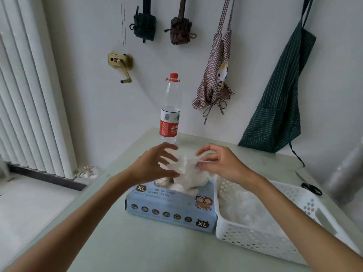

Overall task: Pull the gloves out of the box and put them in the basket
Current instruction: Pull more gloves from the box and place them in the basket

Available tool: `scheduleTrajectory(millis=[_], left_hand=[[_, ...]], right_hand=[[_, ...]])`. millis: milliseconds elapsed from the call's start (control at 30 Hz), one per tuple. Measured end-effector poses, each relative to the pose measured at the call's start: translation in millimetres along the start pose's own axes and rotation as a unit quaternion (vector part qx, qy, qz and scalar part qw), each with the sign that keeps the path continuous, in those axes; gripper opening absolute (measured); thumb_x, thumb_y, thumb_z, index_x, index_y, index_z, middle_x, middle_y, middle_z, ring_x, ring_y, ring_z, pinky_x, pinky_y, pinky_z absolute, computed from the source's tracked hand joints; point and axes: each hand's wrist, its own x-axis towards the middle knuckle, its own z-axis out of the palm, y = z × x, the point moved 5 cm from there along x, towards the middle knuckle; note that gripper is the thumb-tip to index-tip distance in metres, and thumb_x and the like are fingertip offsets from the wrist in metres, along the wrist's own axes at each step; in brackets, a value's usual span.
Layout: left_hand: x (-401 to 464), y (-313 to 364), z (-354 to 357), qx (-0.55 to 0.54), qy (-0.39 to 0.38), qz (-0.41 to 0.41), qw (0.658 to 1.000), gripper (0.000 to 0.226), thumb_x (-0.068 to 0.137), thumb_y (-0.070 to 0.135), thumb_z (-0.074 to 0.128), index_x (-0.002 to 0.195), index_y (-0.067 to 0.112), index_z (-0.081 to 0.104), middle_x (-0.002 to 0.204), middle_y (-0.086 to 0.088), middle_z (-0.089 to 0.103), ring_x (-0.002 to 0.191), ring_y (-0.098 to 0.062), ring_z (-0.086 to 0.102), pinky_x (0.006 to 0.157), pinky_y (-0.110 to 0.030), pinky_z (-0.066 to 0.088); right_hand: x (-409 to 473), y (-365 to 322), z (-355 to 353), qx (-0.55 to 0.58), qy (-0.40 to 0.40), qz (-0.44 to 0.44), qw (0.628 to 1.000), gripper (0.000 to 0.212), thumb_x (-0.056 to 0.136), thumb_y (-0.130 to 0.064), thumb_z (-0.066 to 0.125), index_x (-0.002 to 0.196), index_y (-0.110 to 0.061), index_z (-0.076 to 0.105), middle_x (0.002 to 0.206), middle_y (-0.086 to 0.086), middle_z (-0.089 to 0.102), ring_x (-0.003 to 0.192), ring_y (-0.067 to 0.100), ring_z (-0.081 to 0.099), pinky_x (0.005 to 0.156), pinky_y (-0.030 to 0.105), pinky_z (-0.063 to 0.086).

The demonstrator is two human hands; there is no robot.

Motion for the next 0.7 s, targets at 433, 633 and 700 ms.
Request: scheduleTrajectory(millis=[433,633,700], left_hand=[[16.0,84.0,6.3,-0.12,-0.003,0.101,0.988,0.02,0.082,0.019,0.071,0.094,0.004,0.067,0.091,-0.006,0.073,0.08,-0.015,0.07,0.073,-0.027,0.057],[32.5,106.6,28.5,-0.074,-0.056,0.093,0.991,0.027,0.084,0.03,0.068,0.095,0.004,0.071,0.086,-0.01,0.073,0.073,-0.016,0.068,0.069,-0.028,0.055],[36.4,112.9,39.8,-0.072,-0.079,0.091,0.99,0.029,0.087,0.029,0.064,0.094,0.002,0.072,0.081,-0.007,0.073,0.068,-0.008,0.065,0.063,-0.019,0.052]], right_hand=[[-43.9,-48.9,-55.1,-0.036,-0.045,0.058,0.997,0.036,0.084,-0.023,0.07,0.119,-0.018,0.065,0.115,-0.001,0.069,0.106,0.013,0.065,0.097,0.03,0.05],[-64.4,-43.2,-99.8,0.032,0.08,0.05,0.995,0.028,0.086,-0.029,0.067,0.111,-0.016,0.067,0.109,0.005,0.071,0.107,0.024,0.064,0.105,0.043,0.042],[-72.5,-36.3,-118.4,0.013,0.108,0.068,0.992,0.021,0.088,-0.022,0.066,0.108,-0.017,0.067,0.107,0.005,0.072,0.104,0.025,0.065,0.102,0.045,0.044]])
